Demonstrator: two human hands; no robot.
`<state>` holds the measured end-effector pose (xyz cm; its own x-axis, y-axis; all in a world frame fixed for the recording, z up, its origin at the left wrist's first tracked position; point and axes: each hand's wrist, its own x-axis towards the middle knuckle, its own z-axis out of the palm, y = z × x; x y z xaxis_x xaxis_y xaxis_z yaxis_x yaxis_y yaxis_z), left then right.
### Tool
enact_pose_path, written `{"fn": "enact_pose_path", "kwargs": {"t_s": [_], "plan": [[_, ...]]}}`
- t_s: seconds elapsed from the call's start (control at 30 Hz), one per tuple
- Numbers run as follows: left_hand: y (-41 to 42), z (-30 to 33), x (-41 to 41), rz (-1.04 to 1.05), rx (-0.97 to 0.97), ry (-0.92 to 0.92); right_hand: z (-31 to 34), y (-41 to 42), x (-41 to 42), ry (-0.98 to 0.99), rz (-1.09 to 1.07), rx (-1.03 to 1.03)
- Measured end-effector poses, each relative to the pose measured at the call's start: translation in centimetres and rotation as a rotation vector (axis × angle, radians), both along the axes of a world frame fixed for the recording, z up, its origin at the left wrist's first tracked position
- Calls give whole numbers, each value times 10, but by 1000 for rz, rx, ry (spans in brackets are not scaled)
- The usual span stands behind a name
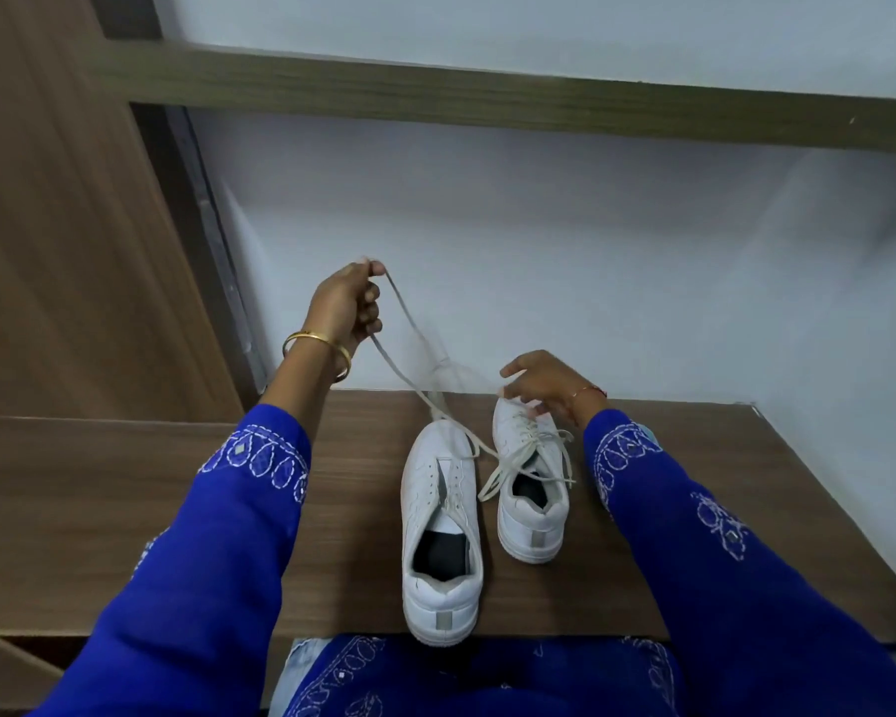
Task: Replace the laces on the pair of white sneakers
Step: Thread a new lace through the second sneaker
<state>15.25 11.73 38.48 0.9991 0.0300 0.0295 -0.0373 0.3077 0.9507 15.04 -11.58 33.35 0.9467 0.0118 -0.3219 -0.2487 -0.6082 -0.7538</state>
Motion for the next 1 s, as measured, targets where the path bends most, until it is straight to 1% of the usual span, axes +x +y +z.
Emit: {"fn": "enact_pose_path", "kwargs": {"t_s": [0.03,0.07,0.17,0.23,0.3,0.37,0.53,0.7,0.8,0.87,1.0], "plan": [[-2,2,0,-12,86,1,3,4,-1,-11,87,-100],[-5,2,-1,-42,181,10,8,9,-2,-59,145,-144],[-18,3,-7,-213,447,38,27,30,-7,-292,228,-61],[-26,3,-12,-308,536,31,35,40,-9,-370,240,7],[-31,5,-15,-348,565,18,38,43,-10,-381,255,18],[-33,9,-15,-362,593,8,36,42,-11,-350,279,18],[-32,23,-11,-339,603,-14,34,39,-17,-307,264,157],[-33,39,-8,-352,646,-36,43,48,-12,-397,126,342],[-35,45,-9,-328,692,-52,51,53,-10,-435,81,348],[-34,48,-8,-292,744,-73,52,53,-10,-460,41,366],[-29,49,-5,-230,881,-76,53,44,-7,-533,-127,470]]}}
